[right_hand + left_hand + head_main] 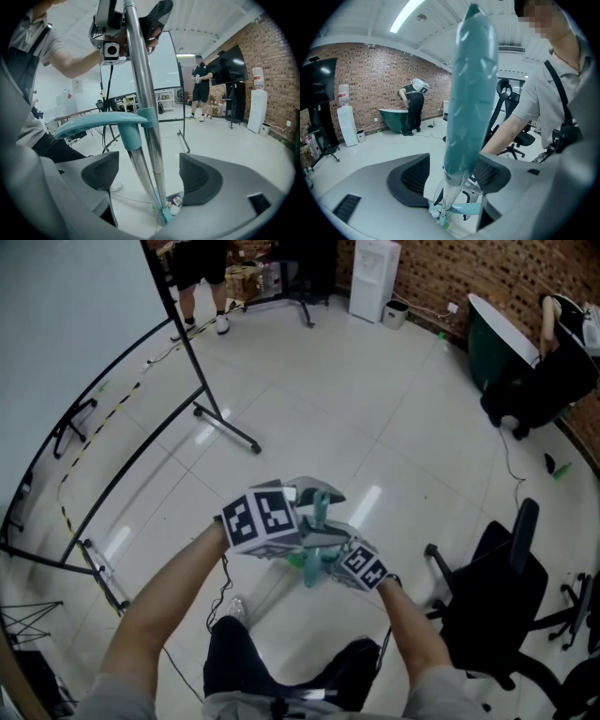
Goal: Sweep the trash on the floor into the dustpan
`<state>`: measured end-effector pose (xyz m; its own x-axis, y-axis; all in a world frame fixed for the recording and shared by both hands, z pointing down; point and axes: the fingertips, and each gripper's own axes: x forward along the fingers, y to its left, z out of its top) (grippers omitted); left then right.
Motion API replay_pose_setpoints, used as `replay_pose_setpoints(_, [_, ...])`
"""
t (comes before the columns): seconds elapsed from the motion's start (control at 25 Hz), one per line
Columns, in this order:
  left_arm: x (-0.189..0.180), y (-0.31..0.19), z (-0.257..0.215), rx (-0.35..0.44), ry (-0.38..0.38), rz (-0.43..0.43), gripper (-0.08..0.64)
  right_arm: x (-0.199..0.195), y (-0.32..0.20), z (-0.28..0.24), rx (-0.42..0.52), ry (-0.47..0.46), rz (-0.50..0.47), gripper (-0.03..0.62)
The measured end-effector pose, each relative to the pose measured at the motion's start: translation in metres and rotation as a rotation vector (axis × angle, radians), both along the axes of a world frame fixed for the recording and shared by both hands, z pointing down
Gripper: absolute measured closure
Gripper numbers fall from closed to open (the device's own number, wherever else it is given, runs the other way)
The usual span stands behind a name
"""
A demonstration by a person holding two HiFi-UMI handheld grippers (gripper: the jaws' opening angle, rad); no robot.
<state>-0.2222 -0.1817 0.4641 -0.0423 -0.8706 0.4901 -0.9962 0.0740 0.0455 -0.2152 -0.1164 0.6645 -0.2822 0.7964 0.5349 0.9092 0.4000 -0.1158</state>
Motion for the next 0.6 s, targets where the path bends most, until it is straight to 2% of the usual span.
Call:
replay_pose_setpoints(0.08, [-0.001, 0.009, -0.005, 0.022, -0.007, -0.028, 0.251, 0.003, -0.006, -0.001, 0.025, 0.015, 0.025, 0.186])
replay_pose_setpoints(0.2, [-0.005, 0.033, -0.018, 0.077, 0.018, -0.095, 0.244, 0.009, -0.026, -0.011, 0.05, 0.029, 0.085, 0.186])
replay_pose_setpoints(0.36, [-0.014, 0.077, -0.039, 0.165, 0.053, -0.266, 0.245, 0.025, -0.064, -0.054, 0.035, 0.042, 0.234, 0.186])
replay_pose_setpoints(0.44, [-0.012, 0.098, -0.047, 0.199, 0.057, -0.369, 0.245, 0.033, -0.076, -0.09, 0.008, 0.016, 0.31, 0.187])
replay_pose_setpoints(0.52, [-0.01, 0.113, -0.055, 0.213, 0.046, -0.462, 0.245, 0.037, -0.082, -0.133, -0.03, -0.026, 0.381, 0.203])
replay_pose_setpoints(0.56, [-0.01, 0.119, -0.059, 0.213, 0.034, -0.504, 0.259, 0.038, -0.083, -0.155, -0.051, -0.048, 0.417, 0.233])
replay_pose_setpoints(0.6, [-0.008, 0.123, -0.063, 0.212, 0.019, -0.541, 0.309, 0.04, -0.084, -0.176, -0.075, -0.073, 0.454, 0.278])
